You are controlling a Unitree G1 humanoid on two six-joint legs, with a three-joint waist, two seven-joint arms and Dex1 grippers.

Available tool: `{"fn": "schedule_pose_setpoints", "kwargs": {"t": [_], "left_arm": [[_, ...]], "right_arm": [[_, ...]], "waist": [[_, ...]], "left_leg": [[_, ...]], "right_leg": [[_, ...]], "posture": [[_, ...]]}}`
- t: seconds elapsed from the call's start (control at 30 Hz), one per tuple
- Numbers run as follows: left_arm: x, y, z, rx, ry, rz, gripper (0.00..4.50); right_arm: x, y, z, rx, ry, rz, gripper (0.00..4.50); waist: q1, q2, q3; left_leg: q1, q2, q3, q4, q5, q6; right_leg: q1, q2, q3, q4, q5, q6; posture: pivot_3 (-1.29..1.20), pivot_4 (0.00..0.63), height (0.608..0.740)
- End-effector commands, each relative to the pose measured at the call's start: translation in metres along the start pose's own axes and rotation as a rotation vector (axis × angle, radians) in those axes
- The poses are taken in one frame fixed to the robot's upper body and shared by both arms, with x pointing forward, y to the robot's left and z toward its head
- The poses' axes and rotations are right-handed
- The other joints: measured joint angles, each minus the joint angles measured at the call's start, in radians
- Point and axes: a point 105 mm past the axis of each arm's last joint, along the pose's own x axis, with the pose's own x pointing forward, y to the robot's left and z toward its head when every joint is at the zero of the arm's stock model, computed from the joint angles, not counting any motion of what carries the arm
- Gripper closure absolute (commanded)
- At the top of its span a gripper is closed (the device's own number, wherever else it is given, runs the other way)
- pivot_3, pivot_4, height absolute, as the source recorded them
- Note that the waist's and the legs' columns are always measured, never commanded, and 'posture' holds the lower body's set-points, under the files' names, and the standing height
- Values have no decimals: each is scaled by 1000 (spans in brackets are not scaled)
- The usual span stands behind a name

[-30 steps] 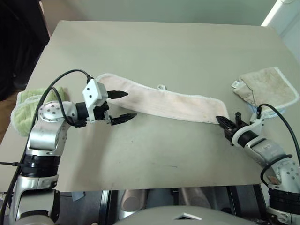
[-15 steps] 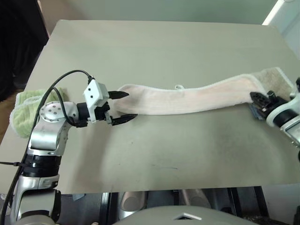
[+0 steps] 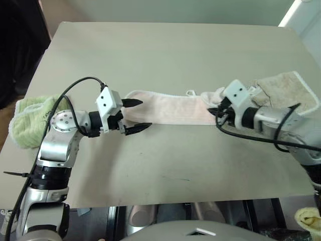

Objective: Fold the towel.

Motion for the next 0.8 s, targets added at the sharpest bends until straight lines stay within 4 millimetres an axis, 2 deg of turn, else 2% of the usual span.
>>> {"fn": "schedule_pose_setpoints", "kwargs": {"t": [0.03,0.23,0.33,0.43,0.53,0.63,0.73,0.8], "left_arm": [[1,-5,9,26,-26,2,0],[1,-11,8,14,-31,9,0],[2,-13,8,8,-33,12,0],[2,-14,8,1,-34,13,0],[2,-16,7,-5,-34,11,0],[2,-18,7,-12,-34,10,0],[1,-19,6,-19,-35,12,0],[1,-19,5,-27,-34,12,0]], "right_arm": [[14,-3,0,-44,20,-22,4466],[32,4,-3,-43,33,2,4466],[34,6,1,-30,11,16,3839],[32,8,7,-20,-18,29,2867],[23,8,17,-5,-83,42,1854],[0,5,35,53,-208,59,791],[-20,0,40,75,-255,60,791],[-35,-14,39,117,-283,11,791]], "waist": [[1,0,0],[1,0,0],[0,0,0],[0,0,0],[1,0,0],[2,0,0],[3,0,0],[3,0,0]], "left_leg": [[0,0,0,0,0,0],[0,0,0,0,1,-1],[0,0,0,0,2,-2],[0,0,0,0,2,-3],[0,0,0,0,3,-3],[0,0,0,0,3,-3],[0,0,0,0,4,-4],[0,0,0,0,4,-4]], "right_leg": [[0,0,0,0,0,0],[0,0,0,0,0,-1],[0,0,0,0,0,-1],[0,0,0,1,0,-2],[0,0,0,1,0,-2],[0,0,0,0,0,-2],[0,0,0,0,0,-3],[1,0,0,0,-1,-4]], "posture": [[0,150,740],[0,150,740],[0,150,740],[0,150,740],[0,150,740],[0,150,740],[0,150,740],[0,150,740]]}}
